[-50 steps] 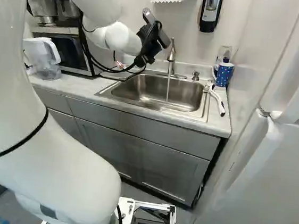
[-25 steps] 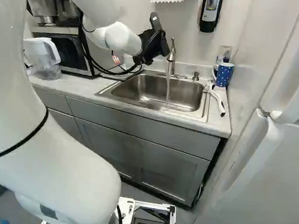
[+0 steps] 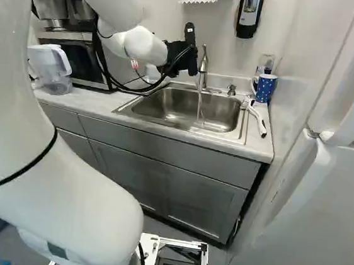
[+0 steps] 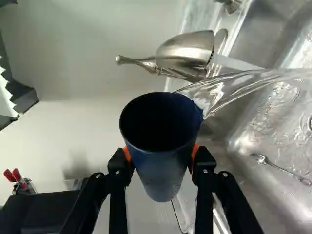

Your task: Rinse the cup and place it in the tray

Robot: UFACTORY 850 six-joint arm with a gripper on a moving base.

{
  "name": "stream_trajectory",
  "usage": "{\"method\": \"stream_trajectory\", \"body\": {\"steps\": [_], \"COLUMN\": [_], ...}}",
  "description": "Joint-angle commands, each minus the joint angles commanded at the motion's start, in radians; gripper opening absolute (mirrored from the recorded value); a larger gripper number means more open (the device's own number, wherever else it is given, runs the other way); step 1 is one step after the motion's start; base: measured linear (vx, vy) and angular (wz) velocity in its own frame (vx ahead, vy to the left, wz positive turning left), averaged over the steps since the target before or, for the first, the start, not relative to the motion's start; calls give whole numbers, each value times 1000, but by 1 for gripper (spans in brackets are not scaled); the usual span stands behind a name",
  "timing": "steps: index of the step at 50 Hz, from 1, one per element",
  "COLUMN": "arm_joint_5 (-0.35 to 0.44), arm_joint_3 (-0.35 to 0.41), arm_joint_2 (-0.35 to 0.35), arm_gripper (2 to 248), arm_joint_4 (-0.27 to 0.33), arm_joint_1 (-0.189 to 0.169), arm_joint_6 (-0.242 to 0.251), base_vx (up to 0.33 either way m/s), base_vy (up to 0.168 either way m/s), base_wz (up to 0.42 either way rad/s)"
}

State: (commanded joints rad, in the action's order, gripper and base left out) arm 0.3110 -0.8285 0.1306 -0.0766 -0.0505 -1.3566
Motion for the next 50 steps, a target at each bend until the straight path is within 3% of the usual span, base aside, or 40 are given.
{"method": "stream_trajectory", "body": {"steps": [32,50], "arm_joint_5": [0,0], "arm_joint_3": [0,0], "arm_joint_2": [0,0], "arm_gripper": [125,125], "arm_joint_4": [0,0], "arm_joint_1": [0,0], "arm_joint_6": [-337,-337], "base_vx": [0,0], "base_vy": [0,0], "base_wz": [0,0]}}
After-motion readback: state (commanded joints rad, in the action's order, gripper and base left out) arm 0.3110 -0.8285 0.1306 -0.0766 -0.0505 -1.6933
